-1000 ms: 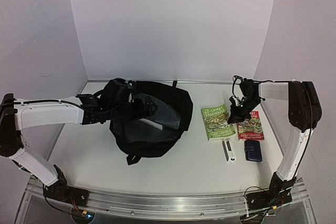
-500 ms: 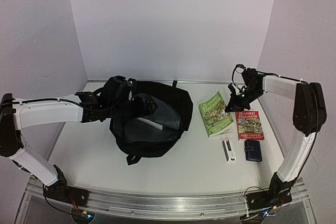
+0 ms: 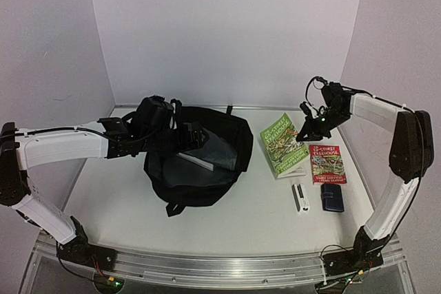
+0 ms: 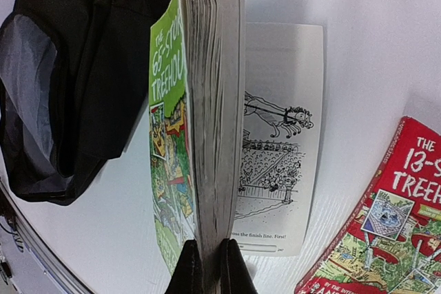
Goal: Pack the student bag
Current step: Pick up the book from the center of the board.
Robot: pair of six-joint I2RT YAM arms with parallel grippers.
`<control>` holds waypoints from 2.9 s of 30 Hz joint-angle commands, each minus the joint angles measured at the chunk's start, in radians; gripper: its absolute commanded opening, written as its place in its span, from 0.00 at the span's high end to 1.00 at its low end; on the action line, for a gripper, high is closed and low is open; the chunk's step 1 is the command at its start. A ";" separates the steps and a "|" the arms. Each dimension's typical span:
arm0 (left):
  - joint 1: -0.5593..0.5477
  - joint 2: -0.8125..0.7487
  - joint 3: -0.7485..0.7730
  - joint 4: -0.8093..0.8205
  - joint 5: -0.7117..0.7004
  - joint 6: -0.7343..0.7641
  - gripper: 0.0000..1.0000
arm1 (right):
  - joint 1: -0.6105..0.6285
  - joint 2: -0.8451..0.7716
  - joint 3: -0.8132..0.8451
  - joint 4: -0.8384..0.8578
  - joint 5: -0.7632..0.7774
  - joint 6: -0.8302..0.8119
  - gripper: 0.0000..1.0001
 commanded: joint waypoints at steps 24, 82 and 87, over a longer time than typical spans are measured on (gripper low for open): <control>-0.004 0.048 -0.051 0.093 0.059 -0.079 0.00 | 0.013 0.201 -0.009 0.238 -0.303 0.326 1.00; 0.001 0.128 0.203 -0.110 0.207 0.193 0.00 | 0.041 0.112 0.084 -0.024 -0.373 0.013 1.00; 0.031 0.173 0.246 -0.114 0.377 0.236 0.00 | 0.068 0.059 0.111 -0.122 -0.365 -0.100 1.00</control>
